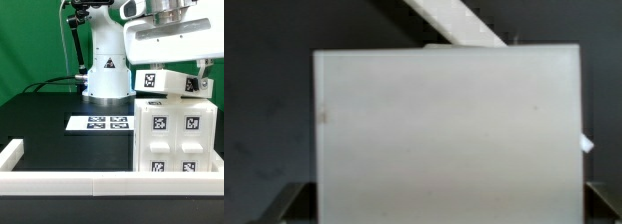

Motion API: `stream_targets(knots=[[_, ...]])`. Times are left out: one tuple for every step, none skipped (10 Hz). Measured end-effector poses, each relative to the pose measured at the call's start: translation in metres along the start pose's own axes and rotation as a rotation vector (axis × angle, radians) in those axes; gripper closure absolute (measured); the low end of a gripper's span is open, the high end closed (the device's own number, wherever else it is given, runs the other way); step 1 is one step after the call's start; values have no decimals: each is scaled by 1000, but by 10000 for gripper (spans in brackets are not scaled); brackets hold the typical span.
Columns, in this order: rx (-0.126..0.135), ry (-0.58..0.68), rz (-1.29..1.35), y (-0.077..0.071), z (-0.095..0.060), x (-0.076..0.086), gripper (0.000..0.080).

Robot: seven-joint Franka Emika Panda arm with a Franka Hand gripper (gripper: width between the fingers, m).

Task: Assemble cabinet

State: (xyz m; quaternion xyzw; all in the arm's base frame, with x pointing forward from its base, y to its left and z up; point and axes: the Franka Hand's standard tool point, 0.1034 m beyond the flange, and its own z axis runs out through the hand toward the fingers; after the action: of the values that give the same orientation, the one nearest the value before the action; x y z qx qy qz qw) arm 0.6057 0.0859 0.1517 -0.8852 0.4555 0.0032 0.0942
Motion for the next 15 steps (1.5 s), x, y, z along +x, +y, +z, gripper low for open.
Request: stream_targets(knots=[[4,-3,95,-1,0,-1,235],[8,0,159,-2,0,-1,235],[12,2,222,-3,0,-1,235],[12,2,303,-4,1,-2,235],[11,1,373,-5,1,-4,235],[10,0,423,-7,1,-7,235],[10,-1,491,-7,1,-8,235],[9,-3,539,-7,1,-8,235],[7,-5,600,-7,1,-9,235],[12,-4,634,-8,1,-9,235],[12,-4,638,-8,2,-10,138],[9,-7,618,-8,0,-10,138],[8,-16,607,-6,-7,-12,29],[24,-22,604,-3,-17,-15,5],[32,-29,600,-1,-23,-18,1]])
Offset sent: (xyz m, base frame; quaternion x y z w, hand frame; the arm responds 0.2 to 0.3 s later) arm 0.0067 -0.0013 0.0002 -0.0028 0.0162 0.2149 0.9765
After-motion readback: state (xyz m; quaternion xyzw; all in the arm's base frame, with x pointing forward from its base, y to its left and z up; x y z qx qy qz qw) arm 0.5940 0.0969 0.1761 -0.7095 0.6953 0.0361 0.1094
